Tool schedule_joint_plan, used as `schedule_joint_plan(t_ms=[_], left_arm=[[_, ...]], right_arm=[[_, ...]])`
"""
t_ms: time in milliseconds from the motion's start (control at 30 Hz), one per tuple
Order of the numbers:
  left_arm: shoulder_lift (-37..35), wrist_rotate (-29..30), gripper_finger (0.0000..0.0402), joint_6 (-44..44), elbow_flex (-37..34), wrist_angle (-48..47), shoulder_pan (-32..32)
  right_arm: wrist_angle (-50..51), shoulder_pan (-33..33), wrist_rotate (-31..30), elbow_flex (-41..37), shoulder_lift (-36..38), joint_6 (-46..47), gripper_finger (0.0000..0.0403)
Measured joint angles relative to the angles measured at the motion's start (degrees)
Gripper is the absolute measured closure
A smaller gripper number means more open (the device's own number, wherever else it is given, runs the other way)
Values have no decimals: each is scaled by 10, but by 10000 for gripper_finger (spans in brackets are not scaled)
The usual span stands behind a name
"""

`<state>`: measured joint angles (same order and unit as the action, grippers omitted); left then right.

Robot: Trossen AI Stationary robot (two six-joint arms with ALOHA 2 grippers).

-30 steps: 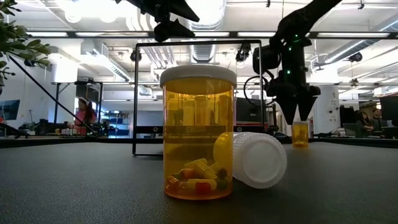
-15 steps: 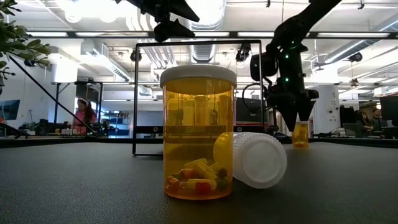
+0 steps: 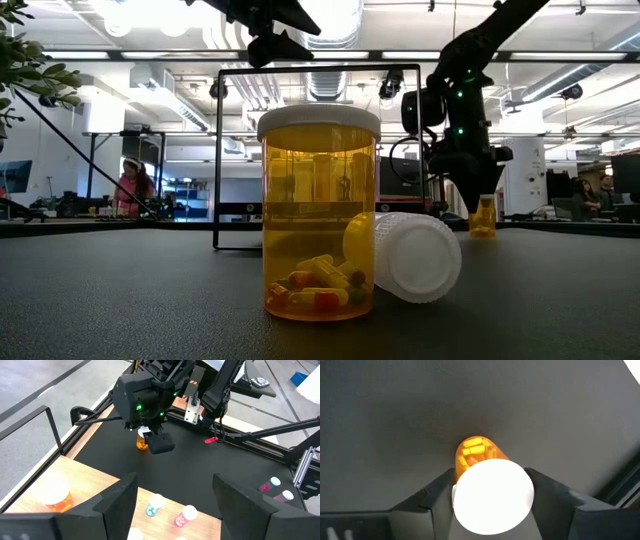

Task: Pick and place medicine bottles onto shelf by color
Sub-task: Put the top orange pill bottle on the shelf aligned with the other orange pill bottle

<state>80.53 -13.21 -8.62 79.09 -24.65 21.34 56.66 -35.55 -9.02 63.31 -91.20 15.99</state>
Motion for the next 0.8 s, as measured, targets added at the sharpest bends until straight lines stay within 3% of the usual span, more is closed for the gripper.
schedule_joint_plan(t_ms=[267, 800], left_arm=[[0, 0, 161, 0, 0, -4, 0], [0, 0, 161, 5, 0, -17, 1]], right_arm=[[17, 0, 5, 17, 0, 17, 195], [41, 10, 35, 216, -29, 66, 197]])
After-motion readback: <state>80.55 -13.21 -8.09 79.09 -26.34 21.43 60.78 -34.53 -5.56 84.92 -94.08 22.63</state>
